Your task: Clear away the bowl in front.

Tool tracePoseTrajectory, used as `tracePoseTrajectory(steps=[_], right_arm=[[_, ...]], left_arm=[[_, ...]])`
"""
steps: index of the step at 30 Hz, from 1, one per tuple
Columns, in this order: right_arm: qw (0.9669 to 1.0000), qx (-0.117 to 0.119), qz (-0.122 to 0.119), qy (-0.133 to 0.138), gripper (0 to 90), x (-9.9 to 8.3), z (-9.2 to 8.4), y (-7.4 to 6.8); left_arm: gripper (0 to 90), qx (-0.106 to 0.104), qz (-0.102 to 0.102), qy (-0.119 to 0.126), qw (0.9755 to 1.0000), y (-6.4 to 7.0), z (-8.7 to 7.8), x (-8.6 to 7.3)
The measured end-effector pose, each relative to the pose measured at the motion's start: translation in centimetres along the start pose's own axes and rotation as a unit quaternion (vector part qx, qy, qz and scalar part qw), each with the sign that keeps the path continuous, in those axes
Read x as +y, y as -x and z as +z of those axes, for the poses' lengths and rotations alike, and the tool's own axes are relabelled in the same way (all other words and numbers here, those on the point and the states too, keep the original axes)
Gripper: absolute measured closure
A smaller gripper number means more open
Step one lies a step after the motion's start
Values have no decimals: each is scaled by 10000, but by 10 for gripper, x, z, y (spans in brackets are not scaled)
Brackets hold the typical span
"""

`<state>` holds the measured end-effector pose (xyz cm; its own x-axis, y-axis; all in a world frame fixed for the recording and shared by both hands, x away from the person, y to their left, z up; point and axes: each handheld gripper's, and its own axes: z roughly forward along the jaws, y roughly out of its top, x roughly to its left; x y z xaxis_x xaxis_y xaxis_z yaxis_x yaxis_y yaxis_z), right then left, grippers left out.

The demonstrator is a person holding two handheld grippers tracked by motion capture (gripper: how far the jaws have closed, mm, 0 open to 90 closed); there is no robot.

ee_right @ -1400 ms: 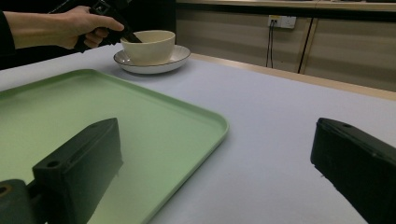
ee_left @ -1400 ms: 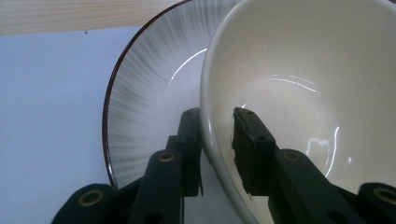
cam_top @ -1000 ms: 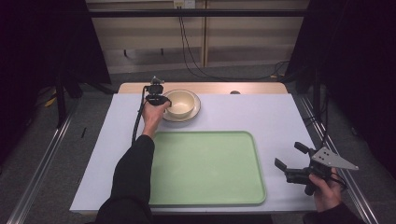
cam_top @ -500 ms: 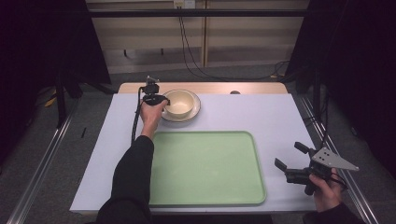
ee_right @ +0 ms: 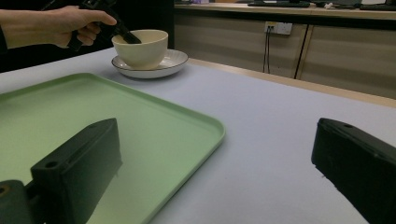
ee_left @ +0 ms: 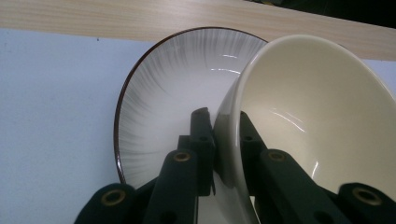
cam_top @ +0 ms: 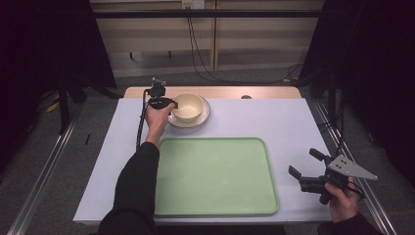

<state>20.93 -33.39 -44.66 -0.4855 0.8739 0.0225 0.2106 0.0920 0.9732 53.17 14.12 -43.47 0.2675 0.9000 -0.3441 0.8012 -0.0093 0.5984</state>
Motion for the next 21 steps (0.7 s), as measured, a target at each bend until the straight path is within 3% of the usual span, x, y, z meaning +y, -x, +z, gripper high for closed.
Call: tracePoseTrajectory(steps=[10,21], right_arm=[[10000,73,35,34,12,1,0,0],[10000,65,-1,58,12,0,-1,0]], left_arm=[[822,-115,123,31,9999,0,-17,5],[822,-251,82,60,9996,5,-32,4]])
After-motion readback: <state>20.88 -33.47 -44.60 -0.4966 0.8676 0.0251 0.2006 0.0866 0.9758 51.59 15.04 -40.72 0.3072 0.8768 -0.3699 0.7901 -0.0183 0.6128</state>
